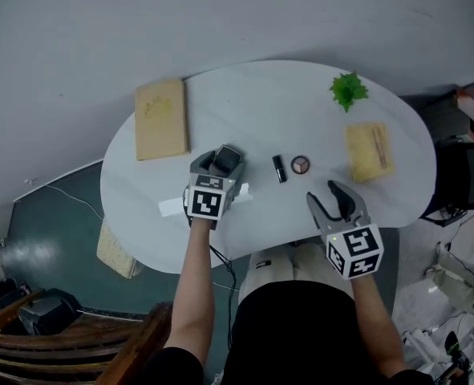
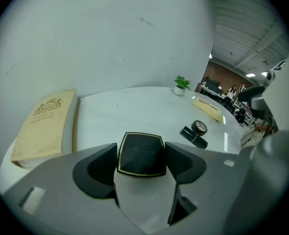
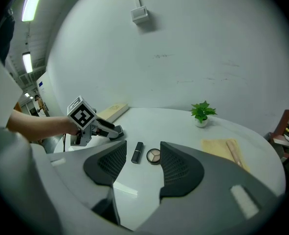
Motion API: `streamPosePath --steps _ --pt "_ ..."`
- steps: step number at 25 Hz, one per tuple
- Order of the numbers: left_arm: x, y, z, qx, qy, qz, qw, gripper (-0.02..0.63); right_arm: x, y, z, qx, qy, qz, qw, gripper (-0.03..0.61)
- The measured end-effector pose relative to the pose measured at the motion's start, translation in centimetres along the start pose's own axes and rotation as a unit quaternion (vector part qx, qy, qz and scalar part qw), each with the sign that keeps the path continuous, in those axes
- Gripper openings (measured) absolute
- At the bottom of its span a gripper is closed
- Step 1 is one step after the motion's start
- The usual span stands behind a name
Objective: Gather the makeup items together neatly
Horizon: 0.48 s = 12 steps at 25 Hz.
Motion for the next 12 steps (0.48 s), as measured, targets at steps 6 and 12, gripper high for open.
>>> streamPosePath --steps 6,12 --pt "-1.7 0.5 1.3 -0.008 -0.043 0.041 0.9982 0.302 -0.7 -0.5 0.1 -0.004 -0.033 0.011 0.999 0.219" --pt "-2.9 1.3 2.5 -0.014 -0.096 0.081 0.9921 0.302 -1.1 -0.8 -0.2 -0.002 -0.071 0.023 0.997 0.219"
Point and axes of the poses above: the fingertips, and each gripper's own axes: z backward along the fingers, x to its left, y out of its underside, the point moved 4 cm from there along z, backward along the fingers, and after that the axes turned 15 degrees about -x, right-handed, at the moved point
